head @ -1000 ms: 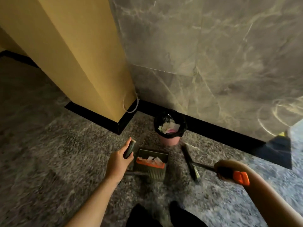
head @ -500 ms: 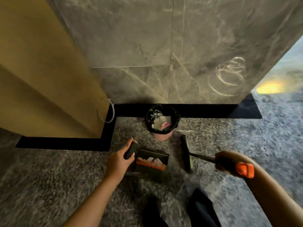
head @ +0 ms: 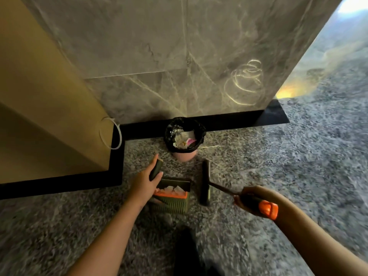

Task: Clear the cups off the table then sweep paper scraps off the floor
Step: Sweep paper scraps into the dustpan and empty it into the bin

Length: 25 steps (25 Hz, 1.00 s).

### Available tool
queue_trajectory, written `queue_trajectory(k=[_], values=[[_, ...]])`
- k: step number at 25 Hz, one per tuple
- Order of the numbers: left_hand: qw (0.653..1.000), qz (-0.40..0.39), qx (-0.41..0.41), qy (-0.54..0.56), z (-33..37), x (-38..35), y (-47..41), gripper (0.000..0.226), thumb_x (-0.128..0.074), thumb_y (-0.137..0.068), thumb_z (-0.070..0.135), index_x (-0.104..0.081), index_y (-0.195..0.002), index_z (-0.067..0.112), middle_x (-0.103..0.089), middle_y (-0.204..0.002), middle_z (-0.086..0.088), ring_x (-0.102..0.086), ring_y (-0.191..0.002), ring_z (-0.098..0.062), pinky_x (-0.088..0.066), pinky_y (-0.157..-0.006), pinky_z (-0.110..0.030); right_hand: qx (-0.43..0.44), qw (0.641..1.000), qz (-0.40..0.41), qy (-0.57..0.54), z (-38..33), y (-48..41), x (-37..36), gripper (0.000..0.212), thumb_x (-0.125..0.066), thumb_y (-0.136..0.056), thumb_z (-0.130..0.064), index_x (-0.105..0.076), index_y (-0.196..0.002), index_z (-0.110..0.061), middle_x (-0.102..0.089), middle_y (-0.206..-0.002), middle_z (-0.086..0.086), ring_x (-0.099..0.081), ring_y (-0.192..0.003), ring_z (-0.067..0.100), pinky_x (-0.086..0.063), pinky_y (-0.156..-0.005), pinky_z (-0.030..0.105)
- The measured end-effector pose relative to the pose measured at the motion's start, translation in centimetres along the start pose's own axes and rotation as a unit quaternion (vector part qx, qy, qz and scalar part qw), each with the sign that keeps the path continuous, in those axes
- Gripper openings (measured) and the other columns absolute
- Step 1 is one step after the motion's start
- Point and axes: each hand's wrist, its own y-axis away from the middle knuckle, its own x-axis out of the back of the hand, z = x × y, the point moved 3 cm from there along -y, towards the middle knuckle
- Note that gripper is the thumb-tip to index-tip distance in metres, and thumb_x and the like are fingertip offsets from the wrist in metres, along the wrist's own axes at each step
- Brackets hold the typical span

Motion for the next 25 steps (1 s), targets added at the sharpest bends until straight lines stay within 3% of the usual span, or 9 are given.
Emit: queue_trajectory(k=[2,5,8,12,15,18,21,23,25], values=[[0.996,-0.044,0.017,0.079,0.1,-0.6,0.4,0.072,-0.054,-0.095,0.014,-0.014,-0.135,0.058,-0.053,-0.123,-0.003,-0.066,-0.074,-0.013,-0.057,-0.050,-0.033,-0.028,0.998,-0.038,-0.048,1.8,0.2,-0.4,0.024,-0.032,-0.097,-0.004,-0.046,-0.082,0.008,-0.052,-0.056,0.024,-0.054,-0.041,0.024,-0.042,-0.027,0.021],[0.996,-0.033,-0.005,0.085,0.4,-1.1,1.3,0.067,-0.054,-0.094,0.005,-0.029,-0.142,0.045,-0.051,-0.126,-0.026,-0.062,-0.056,-0.012,-0.053,-0.047,-0.026,-0.053,0.992,-0.066,-0.094,4.1,-0.2,-0.2,0.027,-0.033,-0.098,-0.005,-0.041,-0.073,-0.003,-0.041,-0.041,0.009,-0.040,-0.023,0.011,-0.033,-0.026,0.011],[0.998,0.003,-0.014,0.059,0.1,-1.1,2.8,0.062,-0.053,-0.093,0.000,-0.035,-0.145,0.027,-0.051,-0.132,-0.026,-0.060,-0.093,-0.046,-0.053,-0.071,-0.037,-0.049,0.993,-0.059,-0.094,5.0,0.1,0.8,0.031,-0.030,-0.098,-0.003,-0.040,-0.069,-0.005,-0.036,-0.039,0.004,-0.037,-0.021,0.009,-0.028,-0.024,0.009],[0.999,0.029,-0.034,0.025,0.4,0.0,5.2,0.060,-0.055,-0.092,0.002,-0.038,-0.144,0.026,-0.061,-0.097,-0.017,-0.044,-0.055,-0.008,-0.039,-0.048,-0.019,-0.030,0.994,-0.071,-0.075,6.8,2.1,2.4,0.037,-0.025,-0.099,-0.002,-0.037,-0.064,-0.008,-0.035,-0.036,0.003,-0.034,-0.020,0.009,-0.025,-0.024,0.009],[0.997,0.056,-0.061,0.001,1.1,1.9,7.2,0.060,-0.056,-0.092,0.003,-0.038,-0.144,0.027,-0.054,-0.079,-0.006,-0.041,-0.048,-0.007,-0.039,-0.044,-0.020,0.056,0.997,-0.049,-0.008,8.1,4.2,2.9,0.033,-0.029,-0.096,0.008,-0.035,-0.066,-0.005,-0.033,-0.034,0.003,-0.032,-0.020,0.008,-0.025,-0.025,0.008],[0.989,0.119,-0.086,0.000,2.8,4.2,10.0,0.060,-0.056,-0.091,-0.001,-0.040,-0.143,0.024,-0.062,-0.096,-0.024,-0.045,-0.047,-0.013,-0.038,-0.041,-0.014,0.198,0.978,-0.021,0.062,9.1,7.2,3.0,0.026,-0.036,-0.088,0.021,-0.041,-0.078,-0.003,-0.037,-0.043,0.006,-0.035,-0.022,0.010,-0.030,-0.027,0.011],[0.975,0.182,-0.124,0.005,4.8,6.4,12.2,0.059,-0.055,-0.089,-0.006,-0.043,-0.140,0.022,-0.059,-0.103,-0.019,-0.053,-0.057,-0.019,-0.035,-0.043,-0.005,0.277,0.956,-0.043,0.086,10.1,9.3,3.4,0.034,-0.039,-0.085,0.023,-0.045,-0.100,-0.007,-0.039,-0.060,0.010,-0.037,-0.025,0.010,-0.032,-0.028,0.014],[0.967,0.199,-0.158,-0.005,6.0,7.4,12.8,0.057,-0.056,-0.088,-0.008,-0.047,-0.137,0.020,-0.057,-0.109,-0.006,-0.052,-0.067,-0.011,-0.036,-0.053,0.001,0.302,0.948,-0.051,0.083,10.5,9.5,3.9,0.045,-0.041,-0.085,0.023,-0.045,-0.112,-0.013,-0.041,-0.064,0.012,-0.038,-0.026,0.010,-0.033,-0.028,0.015],[0.964,0.194,-0.183,-0.008,7.4,7.7,13.1,0.056,-0.057,-0.087,-0.007,-0.048,-0.137,0.018,-0.058,-0.116,-0.002,-0.058,-0.087,-0.017,-0.034,-0.066,0.004,0.307,0.947,-0.056,0.080,10.5,8.9,4.2,0.055,-0.042,-0.085,0.022,-0.043,-0.123,-0.017,-0.042,-0.064,0.011,-0.037,-0.027,0.011,-0.032,-0.029,0.015]])
